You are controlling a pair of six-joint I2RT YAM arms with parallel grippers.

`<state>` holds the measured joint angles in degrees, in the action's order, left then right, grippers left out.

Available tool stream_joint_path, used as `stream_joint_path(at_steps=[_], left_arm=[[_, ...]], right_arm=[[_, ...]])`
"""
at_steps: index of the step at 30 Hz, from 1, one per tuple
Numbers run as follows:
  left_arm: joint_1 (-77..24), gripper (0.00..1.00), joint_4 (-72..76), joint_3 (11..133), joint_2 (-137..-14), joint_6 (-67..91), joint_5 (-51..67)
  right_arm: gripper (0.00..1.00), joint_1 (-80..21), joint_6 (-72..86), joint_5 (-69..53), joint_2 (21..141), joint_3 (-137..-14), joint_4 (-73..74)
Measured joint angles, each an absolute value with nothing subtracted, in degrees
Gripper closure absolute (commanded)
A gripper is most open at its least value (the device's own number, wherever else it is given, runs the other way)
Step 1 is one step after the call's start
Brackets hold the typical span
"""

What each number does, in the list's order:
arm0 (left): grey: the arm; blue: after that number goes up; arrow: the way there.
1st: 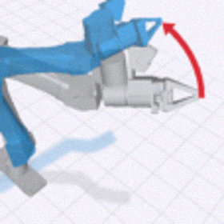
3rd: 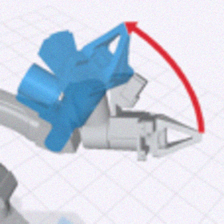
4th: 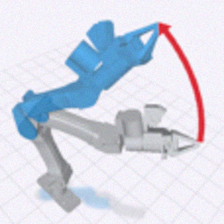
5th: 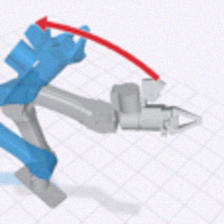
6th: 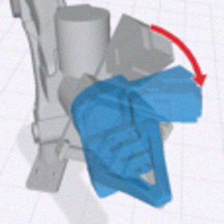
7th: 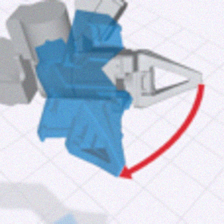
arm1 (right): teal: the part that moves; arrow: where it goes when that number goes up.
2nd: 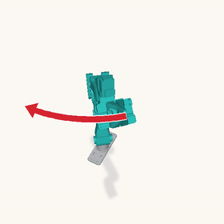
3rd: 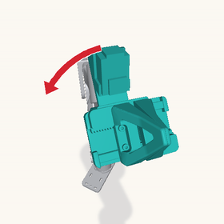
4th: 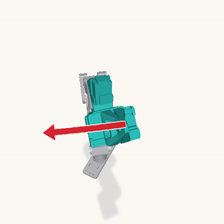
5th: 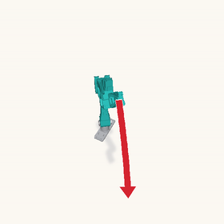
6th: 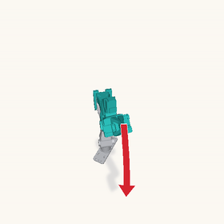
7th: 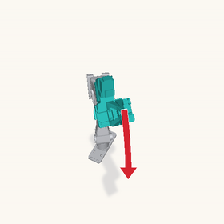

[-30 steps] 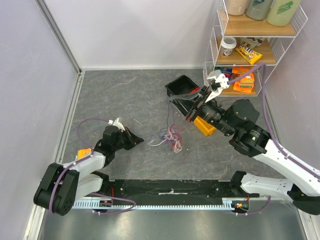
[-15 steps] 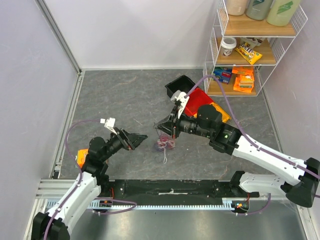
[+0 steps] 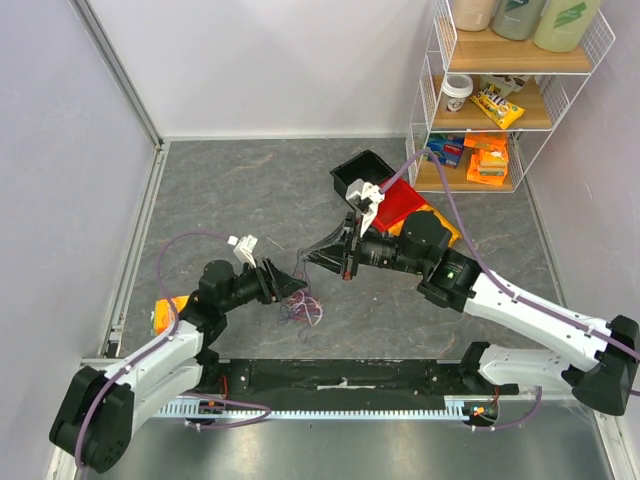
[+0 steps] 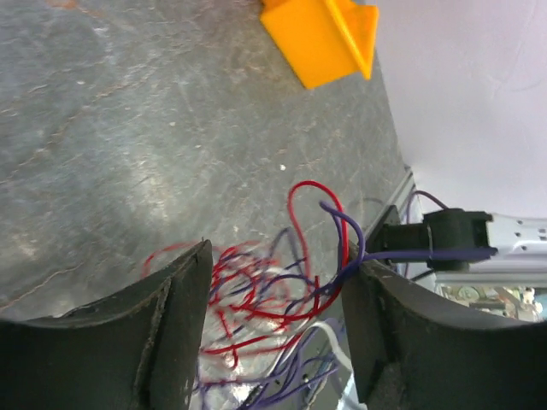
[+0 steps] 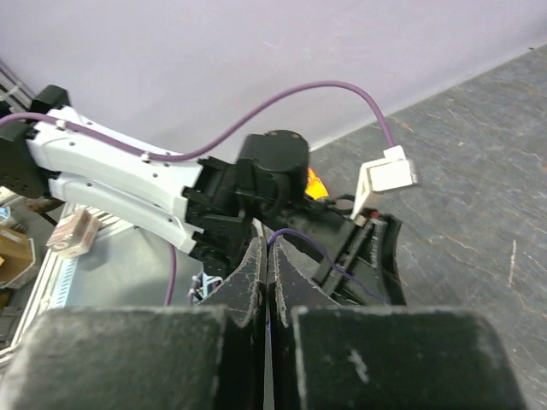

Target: Untangle the cables

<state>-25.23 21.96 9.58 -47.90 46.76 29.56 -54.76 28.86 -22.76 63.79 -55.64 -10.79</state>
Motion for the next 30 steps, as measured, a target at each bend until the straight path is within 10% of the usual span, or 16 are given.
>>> stream_joint_path(at_steps=[20,30], left_arm=[[-25.26,0.61,22.44,8.91,-60.80,49.71,17.37],[-25.26,0.98,22.33,8.91,-58.46,50.74,15.03]], right_arm=[[1.00,-54.92,22.41,-13.96,44.10,-69.65,-10.48],[1.00,-54.92,14.02,2.57,46.54,-67.79,6.48]])
